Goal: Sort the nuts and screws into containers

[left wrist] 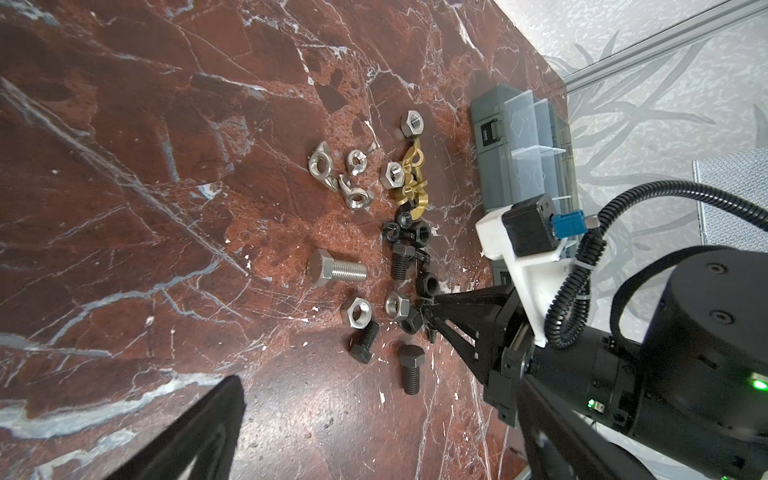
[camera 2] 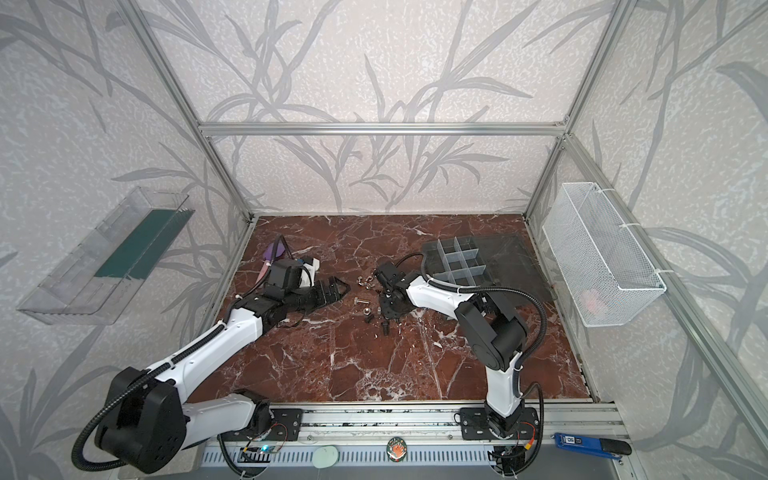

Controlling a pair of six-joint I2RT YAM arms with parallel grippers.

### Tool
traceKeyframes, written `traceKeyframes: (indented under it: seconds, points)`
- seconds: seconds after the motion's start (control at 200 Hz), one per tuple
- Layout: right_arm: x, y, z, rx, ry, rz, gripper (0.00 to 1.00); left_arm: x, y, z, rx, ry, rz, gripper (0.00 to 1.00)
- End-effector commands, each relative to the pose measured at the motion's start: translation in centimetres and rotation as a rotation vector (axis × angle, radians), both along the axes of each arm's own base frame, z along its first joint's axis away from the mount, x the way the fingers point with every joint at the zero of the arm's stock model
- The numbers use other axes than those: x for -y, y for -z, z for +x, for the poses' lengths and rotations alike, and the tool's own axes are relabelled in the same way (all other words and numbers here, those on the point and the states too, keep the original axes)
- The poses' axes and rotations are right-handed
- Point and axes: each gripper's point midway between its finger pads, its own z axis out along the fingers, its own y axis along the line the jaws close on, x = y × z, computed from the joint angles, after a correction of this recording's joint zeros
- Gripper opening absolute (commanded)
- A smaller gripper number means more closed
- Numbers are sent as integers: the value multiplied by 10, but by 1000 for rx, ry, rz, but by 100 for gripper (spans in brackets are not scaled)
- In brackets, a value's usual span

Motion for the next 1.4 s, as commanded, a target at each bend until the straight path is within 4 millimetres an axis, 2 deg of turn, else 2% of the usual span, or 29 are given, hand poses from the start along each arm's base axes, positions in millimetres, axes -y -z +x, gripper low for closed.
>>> traceKeyframes:
  seconds: [0.0,0.155,0.22,0.235,0.265,0.39,0.475,0.695,0.865,0.895,1.115,1.25,1.395]
  points:
    - [3,-49,15,75,13,71,10,5,-17,3,58,20,-3,99]
    - [19,-77,26,123,44,102,9,22,-34,5,84,56,-9,99]
    - [30,-79,32,129,66,96,9,31,-43,6,108,80,5,99]
    - [33,-90,33,152,72,109,9,34,-46,7,116,86,8,99]
    - [40,-95,36,166,88,110,9,39,-51,7,129,101,14,99]
    - [75,-100,47,203,165,97,8,65,-66,9,170,167,22,99]
    - [100,-99,56,225,230,101,7,80,-67,10,171,198,21,99]
    - [150,-95,86,256,367,121,5,94,-69,13,178,217,27,99]
    - [161,-94,120,266,408,135,5,100,-69,14,177,226,29,99]
    - [162,-83,126,244,413,125,5,101,-70,14,178,228,28,99]
    - [152,-62,161,193,402,138,5,109,-74,20,193,248,43,99]
    - [149,-48,173,148,388,112,6,111,-77,26,199,253,58,99]
    - [150,-30,176,113,381,84,8,112,-74,29,198,250,63,99]
